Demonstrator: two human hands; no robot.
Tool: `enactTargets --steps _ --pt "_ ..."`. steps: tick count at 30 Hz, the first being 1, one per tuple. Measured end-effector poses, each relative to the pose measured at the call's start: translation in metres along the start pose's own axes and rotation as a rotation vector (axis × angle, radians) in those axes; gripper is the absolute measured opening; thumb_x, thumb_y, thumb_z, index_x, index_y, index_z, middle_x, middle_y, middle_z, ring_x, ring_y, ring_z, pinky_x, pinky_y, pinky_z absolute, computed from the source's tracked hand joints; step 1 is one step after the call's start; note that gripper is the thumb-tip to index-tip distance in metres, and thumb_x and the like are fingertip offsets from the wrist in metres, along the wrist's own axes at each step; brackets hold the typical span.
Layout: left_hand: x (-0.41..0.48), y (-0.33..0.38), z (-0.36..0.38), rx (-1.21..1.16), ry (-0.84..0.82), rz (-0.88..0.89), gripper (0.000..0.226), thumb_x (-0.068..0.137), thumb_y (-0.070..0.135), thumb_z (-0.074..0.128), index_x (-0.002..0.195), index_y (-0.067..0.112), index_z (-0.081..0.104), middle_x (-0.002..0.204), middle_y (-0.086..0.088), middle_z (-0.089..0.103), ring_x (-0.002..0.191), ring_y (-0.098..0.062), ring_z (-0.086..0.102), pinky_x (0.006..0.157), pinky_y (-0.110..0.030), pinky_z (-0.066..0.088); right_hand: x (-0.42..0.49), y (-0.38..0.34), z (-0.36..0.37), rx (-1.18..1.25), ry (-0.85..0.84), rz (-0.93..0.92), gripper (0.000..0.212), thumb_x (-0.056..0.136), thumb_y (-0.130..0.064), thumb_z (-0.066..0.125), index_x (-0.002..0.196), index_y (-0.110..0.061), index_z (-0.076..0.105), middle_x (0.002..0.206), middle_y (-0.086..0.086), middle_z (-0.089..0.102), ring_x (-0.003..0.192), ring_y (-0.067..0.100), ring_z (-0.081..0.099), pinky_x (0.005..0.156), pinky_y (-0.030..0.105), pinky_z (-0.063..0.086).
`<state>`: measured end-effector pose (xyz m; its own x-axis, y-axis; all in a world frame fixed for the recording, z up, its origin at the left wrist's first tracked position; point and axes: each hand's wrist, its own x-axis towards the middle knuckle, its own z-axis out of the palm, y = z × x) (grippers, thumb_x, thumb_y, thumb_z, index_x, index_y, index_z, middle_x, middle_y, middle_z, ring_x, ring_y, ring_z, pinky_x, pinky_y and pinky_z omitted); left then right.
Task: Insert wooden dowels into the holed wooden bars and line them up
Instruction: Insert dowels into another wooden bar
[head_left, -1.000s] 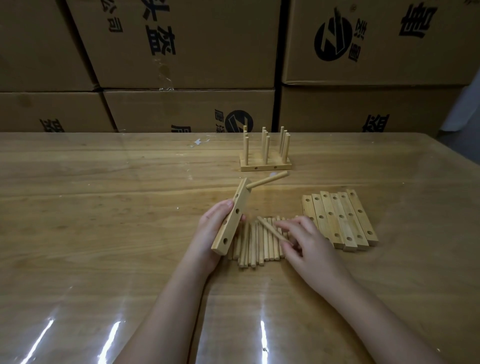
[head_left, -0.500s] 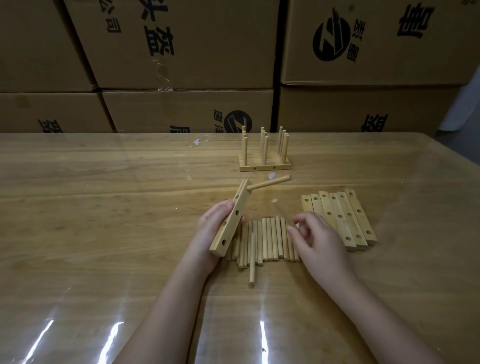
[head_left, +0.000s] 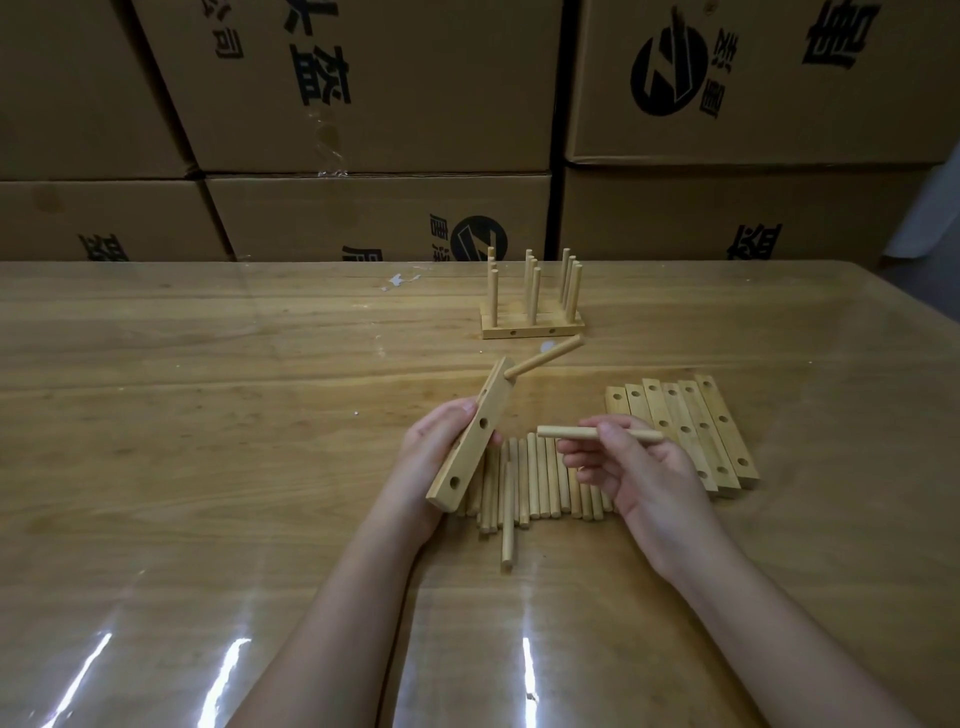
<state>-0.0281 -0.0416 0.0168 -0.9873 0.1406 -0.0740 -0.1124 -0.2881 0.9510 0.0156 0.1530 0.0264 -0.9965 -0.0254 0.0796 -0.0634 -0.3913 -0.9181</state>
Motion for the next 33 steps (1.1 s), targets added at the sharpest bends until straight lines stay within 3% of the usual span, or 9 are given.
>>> enactTargets --steps 11,17,20,22,26,30,33 --pt "-0.002 0.002 0.000 -0.006 -0.025 -0.012 0.021 0.093 0.024 0.055 0.104 0.014 0.069 0.073 -0.004 0.071 0.063 -0.009 0.067 0.051 -0.019 0.051 -0.001 0.004 -0.004 -0.137 0.036 -0.001 0.025 0.066 -0.025 0.070 0.090 -0.022 0.074 0.083 -0.005 0.069 0.080 0.009 0.062 0.076 0.025 0.051" --pt "-0.003 0.003 0.001 -0.013 -0.030 -0.012 0.024 0.085 0.028 0.059 0.103 0.015 0.070 0.073 -0.004 0.071 0.065 -0.010 0.068 0.054 -0.020 0.052 0.002 0.008 -0.004 -0.247 -0.014 -0.057 0.014 0.084 -0.018 0.058 0.095 -0.017 0.066 0.104 -0.002 0.070 0.101 0.012 0.063 0.085 0.025 0.052" --pt "-0.003 0.003 0.001 0.001 -0.034 0.000 0.030 0.080 0.032 0.061 0.103 0.016 0.070 0.074 -0.003 0.072 0.066 -0.009 0.068 0.054 -0.020 0.052 -0.002 0.009 0.000 -0.556 -0.094 -0.151 0.020 0.085 -0.038 0.049 0.098 -0.031 0.063 0.088 -0.020 0.069 0.084 -0.005 0.063 0.069 0.010 0.048" --pt "-0.004 0.003 0.001 0.016 -0.040 0.010 0.033 0.077 0.034 0.062 0.104 0.016 0.069 0.075 -0.002 0.072 0.065 -0.009 0.067 0.054 -0.020 0.052 -0.006 0.011 0.002 -0.789 -0.119 -0.253 0.023 0.083 -0.046 0.046 0.102 -0.043 0.059 0.083 -0.026 0.066 0.080 -0.005 0.060 0.064 0.009 0.046" --pt "-0.006 0.003 0.003 0.061 -0.051 0.037 0.033 0.074 0.036 0.065 0.101 0.018 0.070 0.076 0.002 0.072 0.066 -0.007 0.067 0.055 -0.019 0.051 -0.008 0.015 0.003 -1.099 -0.173 -0.517 0.034 0.096 -0.042 0.038 0.118 -0.030 0.059 0.086 -0.026 0.055 0.077 -0.003 0.054 0.065 0.012 0.041" --pt "-0.006 -0.003 0.008 0.135 -0.050 0.080 0.027 0.071 0.038 0.068 0.095 0.027 0.074 0.085 0.005 0.073 0.075 -0.007 0.067 0.062 -0.017 0.051 -0.009 0.016 0.009 -1.276 -0.153 -0.607 0.041 0.094 -0.032 0.033 0.122 -0.018 0.059 0.084 -0.017 0.043 0.075 -0.003 0.040 0.062 0.011 0.033" --pt "-0.006 -0.004 0.008 0.124 -0.068 0.087 0.021 0.073 0.037 0.067 0.091 0.030 0.076 0.085 0.005 0.073 0.074 -0.005 0.066 0.062 -0.017 0.051 -0.010 0.014 0.011 -1.281 -0.126 -0.609 0.039 0.093 -0.032 0.036 0.116 -0.014 0.062 0.085 -0.013 0.045 0.077 0.002 0.043 0.061 0.012 0.034"
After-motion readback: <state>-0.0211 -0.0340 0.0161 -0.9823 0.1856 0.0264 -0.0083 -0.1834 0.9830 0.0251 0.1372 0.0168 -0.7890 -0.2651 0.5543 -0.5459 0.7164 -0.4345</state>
